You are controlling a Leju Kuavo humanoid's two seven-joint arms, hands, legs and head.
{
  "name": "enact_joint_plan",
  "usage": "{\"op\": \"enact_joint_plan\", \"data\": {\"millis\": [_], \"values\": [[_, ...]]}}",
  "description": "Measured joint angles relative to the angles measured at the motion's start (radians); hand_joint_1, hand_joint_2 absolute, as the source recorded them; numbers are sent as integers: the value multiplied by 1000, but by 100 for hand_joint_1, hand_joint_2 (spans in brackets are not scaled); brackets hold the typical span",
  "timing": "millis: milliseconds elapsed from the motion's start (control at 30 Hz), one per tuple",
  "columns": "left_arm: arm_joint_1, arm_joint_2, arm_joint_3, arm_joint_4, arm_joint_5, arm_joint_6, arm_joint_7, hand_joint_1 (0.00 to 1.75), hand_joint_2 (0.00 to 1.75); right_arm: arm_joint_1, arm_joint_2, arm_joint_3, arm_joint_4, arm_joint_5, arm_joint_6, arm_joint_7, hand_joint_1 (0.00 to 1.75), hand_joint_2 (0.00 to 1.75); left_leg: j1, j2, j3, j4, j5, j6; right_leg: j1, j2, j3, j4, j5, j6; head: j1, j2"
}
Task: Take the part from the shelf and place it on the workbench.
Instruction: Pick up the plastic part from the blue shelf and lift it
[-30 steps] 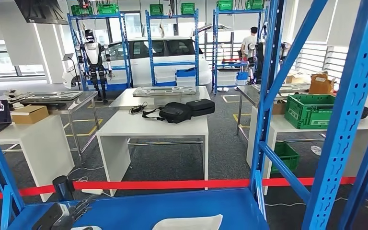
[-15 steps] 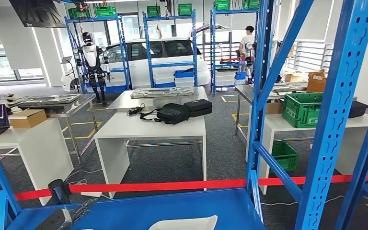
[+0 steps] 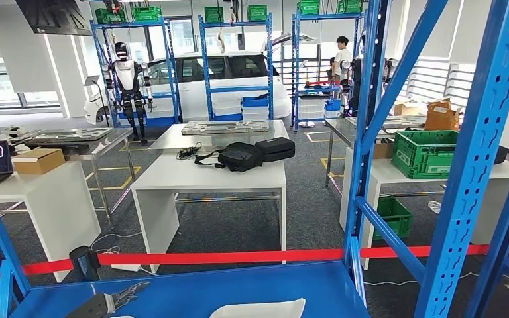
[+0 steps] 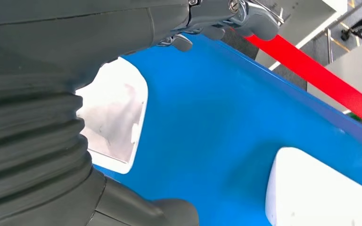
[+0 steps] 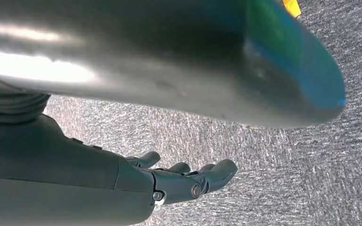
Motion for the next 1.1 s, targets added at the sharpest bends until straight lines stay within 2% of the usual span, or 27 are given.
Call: {"op": "enact_joint_plan", "data": {"millis": [767, 933, 1100], "values": [[-33, 13, -135, 30, -111, -109, -12, 0, 175, 1, 0, -7, 0, -1, -2, 1, 0, 0, 0, 0, 0, 0, -1, 2, 0, 0, 3, -5, 1, 2, 0, 0], [-51, 14, -150, 40, -123, -107, -3, 0, 175, 1, 0, -8, 0, -2, -3, 5, 0, 0, 0, 0, 0, 0, -1, 3, 0, 0, 3, -5, 2, 3, 0, 0], [-67, 12, -156, 52, -131, -66, 22, 0, 175, 1, 0, -10, 0, -6, -3, 10, 0, 0, 0, 0, 0, 0, -1, 3, 0, 0, 3, -5, 2, 3, 0, 0]]}}
